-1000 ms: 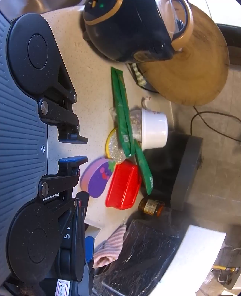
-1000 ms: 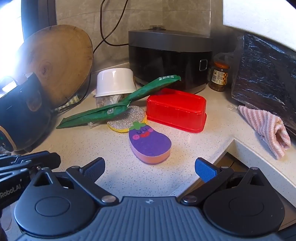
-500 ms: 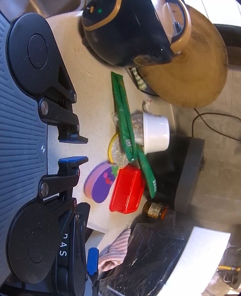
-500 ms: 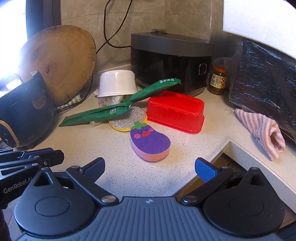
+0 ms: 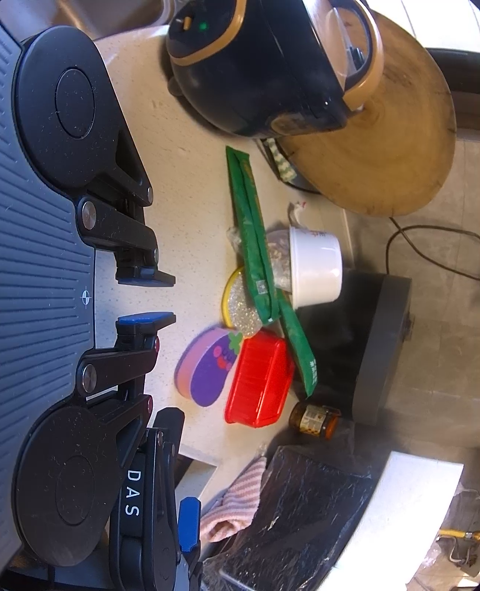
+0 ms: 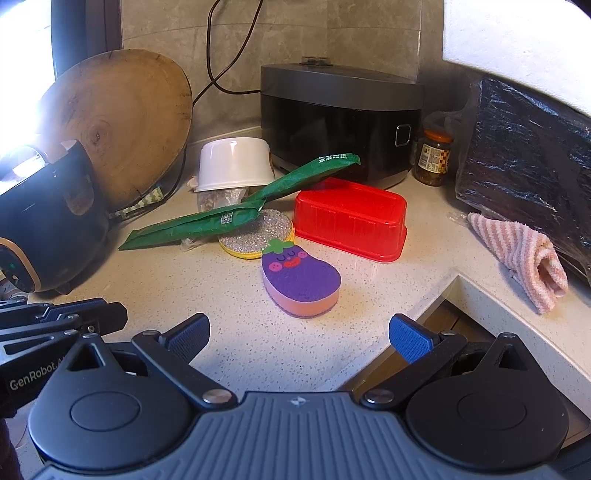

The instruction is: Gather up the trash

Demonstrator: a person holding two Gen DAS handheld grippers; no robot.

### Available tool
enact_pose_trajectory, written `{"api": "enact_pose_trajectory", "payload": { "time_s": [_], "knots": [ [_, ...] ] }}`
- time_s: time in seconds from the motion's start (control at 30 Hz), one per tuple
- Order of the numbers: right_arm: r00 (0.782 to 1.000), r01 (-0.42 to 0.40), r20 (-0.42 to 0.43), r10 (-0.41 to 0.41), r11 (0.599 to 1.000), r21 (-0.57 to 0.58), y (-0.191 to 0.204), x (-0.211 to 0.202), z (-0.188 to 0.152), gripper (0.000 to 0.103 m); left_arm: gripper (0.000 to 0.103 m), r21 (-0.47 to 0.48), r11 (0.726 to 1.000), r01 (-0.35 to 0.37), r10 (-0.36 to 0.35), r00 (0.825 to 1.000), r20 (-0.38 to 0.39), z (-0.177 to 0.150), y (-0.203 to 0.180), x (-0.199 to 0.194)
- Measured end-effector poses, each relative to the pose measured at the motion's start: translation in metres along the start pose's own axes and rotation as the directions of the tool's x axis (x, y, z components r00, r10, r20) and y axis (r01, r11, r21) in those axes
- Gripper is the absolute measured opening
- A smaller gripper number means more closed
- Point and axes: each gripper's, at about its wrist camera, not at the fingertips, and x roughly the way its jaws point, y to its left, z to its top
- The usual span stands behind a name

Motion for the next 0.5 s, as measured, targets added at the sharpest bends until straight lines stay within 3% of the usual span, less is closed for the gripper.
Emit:
{"api": "enact_pose_trajectory", "payload": {
  "time_s": [0.5],
  "knots": [
    [1.000,0.017,0.003,-0.017,1.000,-0.002,0.0055,-0.0058,-0.0035,0.103,0.018,-0.001,1.000,0.002,-0.002,1.000,-0.010,-0.0063,0.0059,-0.0047]
  ]
}}
